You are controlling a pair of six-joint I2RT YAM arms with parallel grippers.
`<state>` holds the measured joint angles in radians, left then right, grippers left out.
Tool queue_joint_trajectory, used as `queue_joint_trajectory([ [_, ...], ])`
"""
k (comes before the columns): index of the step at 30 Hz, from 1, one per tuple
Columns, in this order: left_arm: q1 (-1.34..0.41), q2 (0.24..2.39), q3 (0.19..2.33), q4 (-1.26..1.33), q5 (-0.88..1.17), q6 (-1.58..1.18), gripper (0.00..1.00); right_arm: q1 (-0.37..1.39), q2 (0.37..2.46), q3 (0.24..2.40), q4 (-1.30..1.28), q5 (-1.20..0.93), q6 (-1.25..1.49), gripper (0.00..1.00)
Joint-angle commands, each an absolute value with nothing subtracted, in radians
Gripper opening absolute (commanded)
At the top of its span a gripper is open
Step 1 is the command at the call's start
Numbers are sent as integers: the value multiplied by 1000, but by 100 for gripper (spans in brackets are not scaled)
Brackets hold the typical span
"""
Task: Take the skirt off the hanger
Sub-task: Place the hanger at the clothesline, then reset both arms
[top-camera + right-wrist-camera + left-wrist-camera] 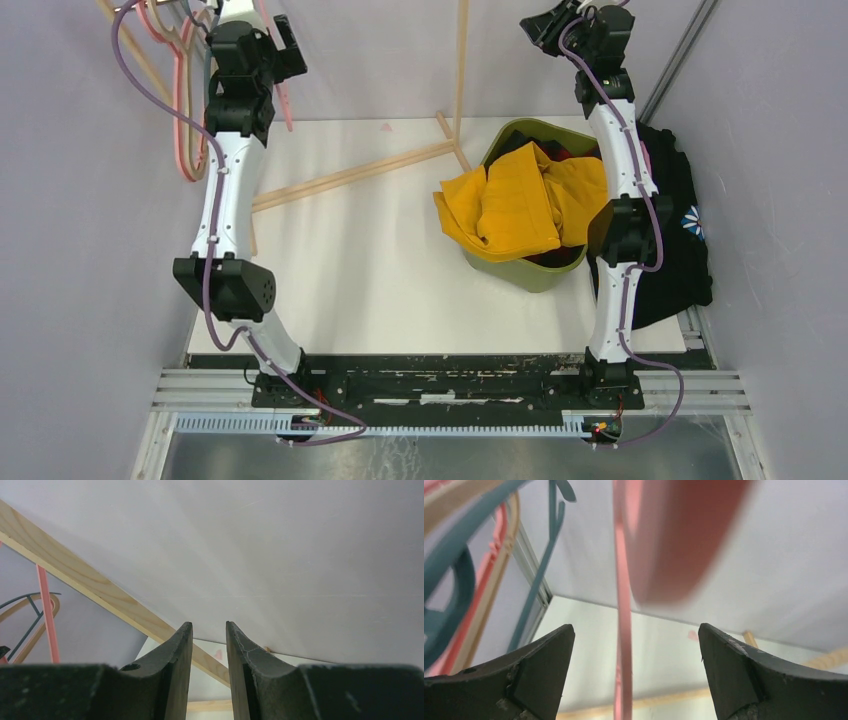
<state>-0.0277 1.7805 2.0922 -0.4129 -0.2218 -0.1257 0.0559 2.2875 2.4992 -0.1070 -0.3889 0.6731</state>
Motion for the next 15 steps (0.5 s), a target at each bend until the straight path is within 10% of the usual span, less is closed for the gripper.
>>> queue_joint_trajectory([
  [1, -42, 1659, 2001, -399, -105, -61, 99, 51, 2199, 2490, -58, -406, 653, 36],
  [15, -92, 1301, 1580, -331, 57, -43, 99, 70, 2122, 2409, -88, -427, 568, 42],
])
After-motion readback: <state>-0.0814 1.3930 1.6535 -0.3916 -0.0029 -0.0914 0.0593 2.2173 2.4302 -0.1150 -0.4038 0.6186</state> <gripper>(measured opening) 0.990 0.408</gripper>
